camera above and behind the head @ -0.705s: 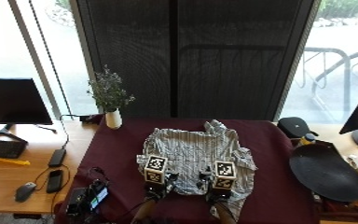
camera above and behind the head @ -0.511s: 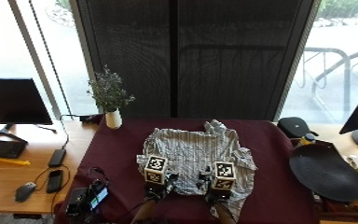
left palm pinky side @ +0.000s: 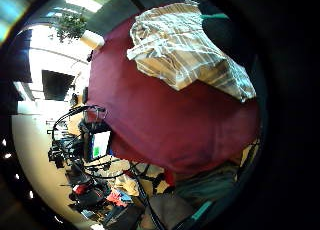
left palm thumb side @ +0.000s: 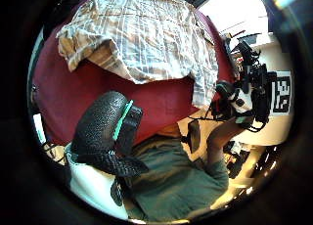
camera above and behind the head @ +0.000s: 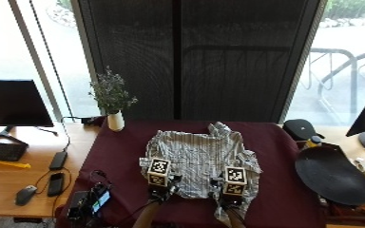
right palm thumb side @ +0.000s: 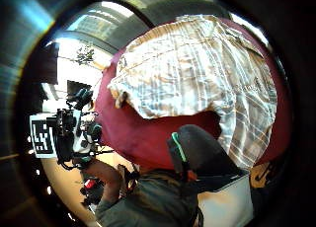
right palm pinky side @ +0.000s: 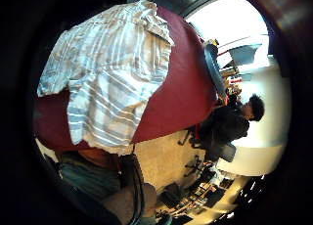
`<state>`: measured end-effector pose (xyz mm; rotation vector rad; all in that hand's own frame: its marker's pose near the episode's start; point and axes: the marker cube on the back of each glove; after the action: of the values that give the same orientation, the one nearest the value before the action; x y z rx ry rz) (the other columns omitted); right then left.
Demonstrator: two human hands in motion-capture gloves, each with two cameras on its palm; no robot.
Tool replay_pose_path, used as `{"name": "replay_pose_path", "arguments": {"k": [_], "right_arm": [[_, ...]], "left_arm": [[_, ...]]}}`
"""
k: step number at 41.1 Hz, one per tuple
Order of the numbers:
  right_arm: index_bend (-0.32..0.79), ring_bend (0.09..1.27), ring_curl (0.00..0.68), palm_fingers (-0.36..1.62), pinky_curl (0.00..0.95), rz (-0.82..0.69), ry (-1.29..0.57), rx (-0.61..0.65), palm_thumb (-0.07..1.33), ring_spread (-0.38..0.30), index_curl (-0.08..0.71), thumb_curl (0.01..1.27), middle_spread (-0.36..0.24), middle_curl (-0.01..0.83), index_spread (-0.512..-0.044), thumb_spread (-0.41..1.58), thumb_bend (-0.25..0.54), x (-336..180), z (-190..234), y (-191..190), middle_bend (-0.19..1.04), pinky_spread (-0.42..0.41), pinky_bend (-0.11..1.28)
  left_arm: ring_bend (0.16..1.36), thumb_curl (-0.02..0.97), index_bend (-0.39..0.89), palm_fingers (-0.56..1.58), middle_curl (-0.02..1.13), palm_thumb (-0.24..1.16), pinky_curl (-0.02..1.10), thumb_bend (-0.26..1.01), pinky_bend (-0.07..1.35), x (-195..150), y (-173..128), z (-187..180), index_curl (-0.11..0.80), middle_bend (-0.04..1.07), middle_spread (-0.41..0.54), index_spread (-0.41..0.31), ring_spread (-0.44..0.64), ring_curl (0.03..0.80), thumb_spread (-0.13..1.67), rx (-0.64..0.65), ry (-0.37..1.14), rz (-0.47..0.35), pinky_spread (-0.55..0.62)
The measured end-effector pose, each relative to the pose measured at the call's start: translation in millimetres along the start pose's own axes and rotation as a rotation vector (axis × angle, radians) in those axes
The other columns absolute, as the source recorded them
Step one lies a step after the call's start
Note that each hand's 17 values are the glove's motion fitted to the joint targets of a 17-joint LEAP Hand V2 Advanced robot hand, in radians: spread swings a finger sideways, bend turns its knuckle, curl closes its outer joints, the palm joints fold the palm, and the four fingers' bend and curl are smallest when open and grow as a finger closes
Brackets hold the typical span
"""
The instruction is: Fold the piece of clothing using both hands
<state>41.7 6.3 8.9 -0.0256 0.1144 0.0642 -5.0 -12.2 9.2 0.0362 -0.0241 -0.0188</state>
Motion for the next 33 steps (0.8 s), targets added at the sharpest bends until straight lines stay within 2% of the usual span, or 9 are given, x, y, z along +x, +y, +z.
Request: {"name": "replay_pose_path", "arguments": {"k": [8, 16, 21, 26, 31, 33], "right_arm": [[0.1, 0.31, 0.218, 0.14, 0.325, 0.03, -0.039, -0.05, 0.47, 0.158, 0.211, 0.26, 0.026, 0.249, -0.345, 1.11, 0.083, 23, 20, -1, 0.18, 0.253, 0.59], [0.11, 0.33, 0.239, 0.11, 0.345, 0.038, -0.093, -0.142, 0.5, 0.163, 0.203, 0.28, 0.031, 0.269, -0.345, 1.08, 0.031, 45, 70, -20, 0.19, 0.246, 0.65], [0.12, 0.34, 0.247, 0.09, 0.354, 0.012, -0.113, -0.205, 0.51, 0.164, 0.202, 0.29, 0.034, 0.279, -0.339, 1.05, -0.006, 48, 92, -26, 0.19, 0.244, 0.67], [0.12, 0.35, 0.257, 0.08, 0.36, -0.018, -0.145, -0.304, 0.5, 0.169, 0.206, 0.3, 0.04, 0.284, -0.334, 1.03, -0.028, 40, 97, -19, 0.18, 0.239, 0.69], [0.16, 0.34, 0.257, 0.09, 0.358, -0.036, -0.127, -0.353, 0.5, 0.173, 0.227, 0.3, 0.043, 0.282, -0.333, 1.02, -0.025, 37, 108, -23, 0.17, 0.236, 0.69], [0.21, 0.33, 0.256, 0.15, 0.353, -0.032, -0.129, -0.348, 0.55, 0.169, 0.249, 0.32, 0.029, 0.28, -0.336, 1.03, 0.001, 36, 110, -24, 0.17, 0.23, 0.67]], "left_arm": [[0.61, 0.237, 0.12, 0.43, 0.35, 0.29, 0.25, -0.01, 0.4, -3, -15, 22, 0.196, 0.28, -0.009, -0.063, 0.09, 0.312, 1.12, -0.05, -0.017, -0.017, 0.29], [0.61, 0.269, 0.12, 0.39, 0.36, 0.34, 0.29, -0.01, 0.43, -1, -42, 61, 0.212, 0.24, 0.01, -0.053, 0.1, 0.323, 1.1, -0.105, 0.034, 0.073, 0.28], [0.59, 0.285, 0.12, 0.32, 0.37, 0.37, 0.31, -0.01, 0.49, 2, -26, 47, 0.22, 0.19, 0.039, -0.043, 0.14, 0.324, 1.08, -0.182, 0.042, 0.132, 0.28], [0.59, 0.3, 0.14, 0.24, 0.35, 0.4, 0.34, -0.01, 0.55, -6, -31, 58, 0.236, 0.14, 0.061, -0.044, 0.19, 0.328, 1.06, -0.257, -0.004, 0.108, 0.29], [0.63, 0.31, 0.14, 0.16, 0.33, 0.42, 0.36, -0.02, 0.6, -15, -44, 67, 0.246, 0.13, 0.077, -0.053, 0.22, 0.334, 1.04, -0.224, -0.028, 0.083, 0.3], [0.64, 0.312, 0.14, 0.14, 0.32, 0.43, 0.36, -0.02, 0.61, -18, -48, 70, 0.249, 0.14, 0.08, -0.055, 0.23, 0.333, 1.03, -0.203, -0.005, 0.072, 0.31]]}}
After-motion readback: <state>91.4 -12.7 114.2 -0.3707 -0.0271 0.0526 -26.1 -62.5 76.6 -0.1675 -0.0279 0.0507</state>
